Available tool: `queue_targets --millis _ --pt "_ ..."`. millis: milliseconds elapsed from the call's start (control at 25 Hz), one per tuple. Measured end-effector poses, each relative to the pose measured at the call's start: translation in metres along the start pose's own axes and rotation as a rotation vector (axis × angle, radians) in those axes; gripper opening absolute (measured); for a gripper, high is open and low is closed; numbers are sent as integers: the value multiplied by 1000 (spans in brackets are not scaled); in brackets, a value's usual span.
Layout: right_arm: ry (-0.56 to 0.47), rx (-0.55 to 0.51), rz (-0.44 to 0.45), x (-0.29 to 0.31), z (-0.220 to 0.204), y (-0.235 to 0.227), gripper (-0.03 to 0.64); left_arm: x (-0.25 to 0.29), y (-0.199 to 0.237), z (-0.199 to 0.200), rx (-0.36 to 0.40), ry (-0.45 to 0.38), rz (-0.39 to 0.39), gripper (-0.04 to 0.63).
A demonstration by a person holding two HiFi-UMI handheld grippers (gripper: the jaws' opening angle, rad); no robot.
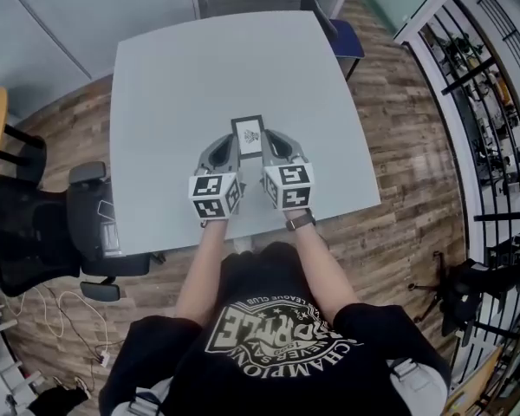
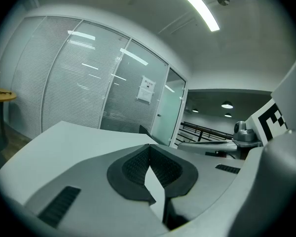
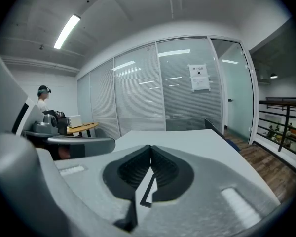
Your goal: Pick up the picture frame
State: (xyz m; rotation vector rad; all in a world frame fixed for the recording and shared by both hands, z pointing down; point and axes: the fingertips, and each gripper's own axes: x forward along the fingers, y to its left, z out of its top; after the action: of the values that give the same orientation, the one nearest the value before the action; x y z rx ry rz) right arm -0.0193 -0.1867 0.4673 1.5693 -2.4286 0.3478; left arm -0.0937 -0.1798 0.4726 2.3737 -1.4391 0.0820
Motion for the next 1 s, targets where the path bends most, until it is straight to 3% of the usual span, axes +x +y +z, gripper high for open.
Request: queue_targets --millis 320,1000 --pt "131 39 -30 25 -44 -18 -1 29 21 -29 -46 87 -23 6" --pt "320 59 60 120 -105 -63 0 114 78 -90 -90 277 15 8"
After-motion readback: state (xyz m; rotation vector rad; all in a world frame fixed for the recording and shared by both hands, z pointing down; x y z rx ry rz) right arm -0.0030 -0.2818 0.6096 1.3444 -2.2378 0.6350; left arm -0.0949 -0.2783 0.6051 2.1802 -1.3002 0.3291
